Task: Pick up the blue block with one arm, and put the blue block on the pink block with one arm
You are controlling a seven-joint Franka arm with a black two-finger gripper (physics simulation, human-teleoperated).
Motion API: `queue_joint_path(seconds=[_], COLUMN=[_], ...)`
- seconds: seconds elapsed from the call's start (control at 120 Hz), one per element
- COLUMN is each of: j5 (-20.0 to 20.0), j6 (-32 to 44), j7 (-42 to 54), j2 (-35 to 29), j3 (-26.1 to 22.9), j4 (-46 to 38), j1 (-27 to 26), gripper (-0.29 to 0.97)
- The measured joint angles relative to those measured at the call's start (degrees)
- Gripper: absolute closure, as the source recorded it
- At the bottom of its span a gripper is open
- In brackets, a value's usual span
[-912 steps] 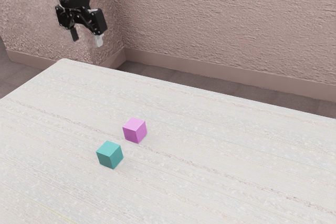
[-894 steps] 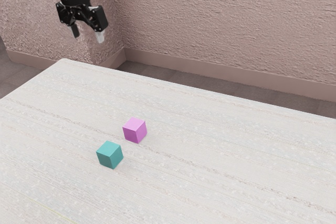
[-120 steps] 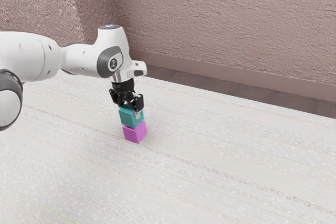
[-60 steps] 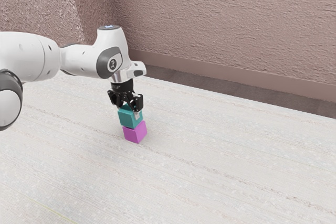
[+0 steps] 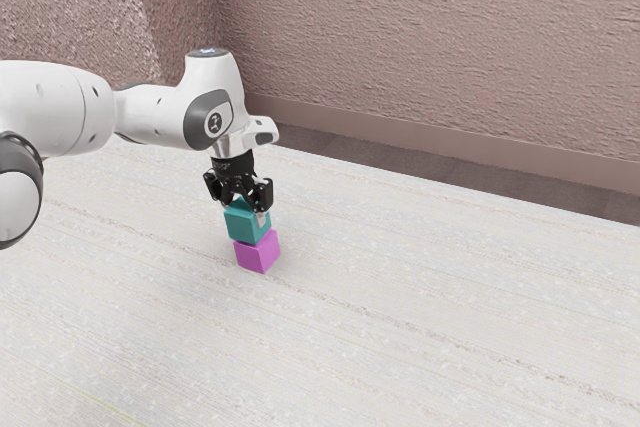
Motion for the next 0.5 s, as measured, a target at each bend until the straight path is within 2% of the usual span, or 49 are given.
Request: queue_joint_path(seconds=[0.5], j5=[0.08], j6=[0.25], j7=[0.52], j2=[0.16], j3=[-0.24], j4=[0.02], j1=[-0.13], gripper=[0.35])
